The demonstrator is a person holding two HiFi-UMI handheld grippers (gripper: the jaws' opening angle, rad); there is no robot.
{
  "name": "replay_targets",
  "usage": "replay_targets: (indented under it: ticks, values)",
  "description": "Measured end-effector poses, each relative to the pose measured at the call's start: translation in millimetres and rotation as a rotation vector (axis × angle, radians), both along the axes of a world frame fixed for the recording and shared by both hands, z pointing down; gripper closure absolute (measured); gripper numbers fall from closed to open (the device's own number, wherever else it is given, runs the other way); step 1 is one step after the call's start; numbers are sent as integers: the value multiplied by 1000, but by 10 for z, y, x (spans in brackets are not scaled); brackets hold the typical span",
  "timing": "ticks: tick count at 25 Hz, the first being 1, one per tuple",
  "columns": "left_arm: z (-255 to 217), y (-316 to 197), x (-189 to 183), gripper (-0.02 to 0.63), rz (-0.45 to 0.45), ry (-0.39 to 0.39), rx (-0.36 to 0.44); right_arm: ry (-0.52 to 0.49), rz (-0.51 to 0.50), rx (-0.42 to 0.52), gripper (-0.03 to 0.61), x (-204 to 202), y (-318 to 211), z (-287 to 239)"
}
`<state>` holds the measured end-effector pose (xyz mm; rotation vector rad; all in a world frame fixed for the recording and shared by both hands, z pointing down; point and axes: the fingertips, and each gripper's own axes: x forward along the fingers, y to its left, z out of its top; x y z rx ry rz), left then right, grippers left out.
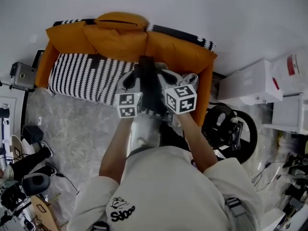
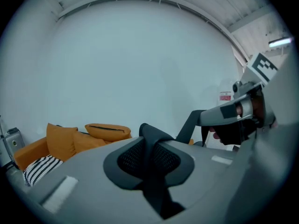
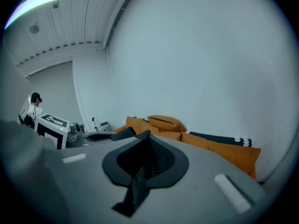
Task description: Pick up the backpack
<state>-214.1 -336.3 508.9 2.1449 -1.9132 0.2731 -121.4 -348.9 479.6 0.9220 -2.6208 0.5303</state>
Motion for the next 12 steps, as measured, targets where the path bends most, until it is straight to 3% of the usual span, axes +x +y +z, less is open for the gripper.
replay_targets:
  ticks: [12]
  values:
    - [-860, 1171, -82, 565, -12, 20, 144, -98, -43, 141, 572, -71, 1171, -864]
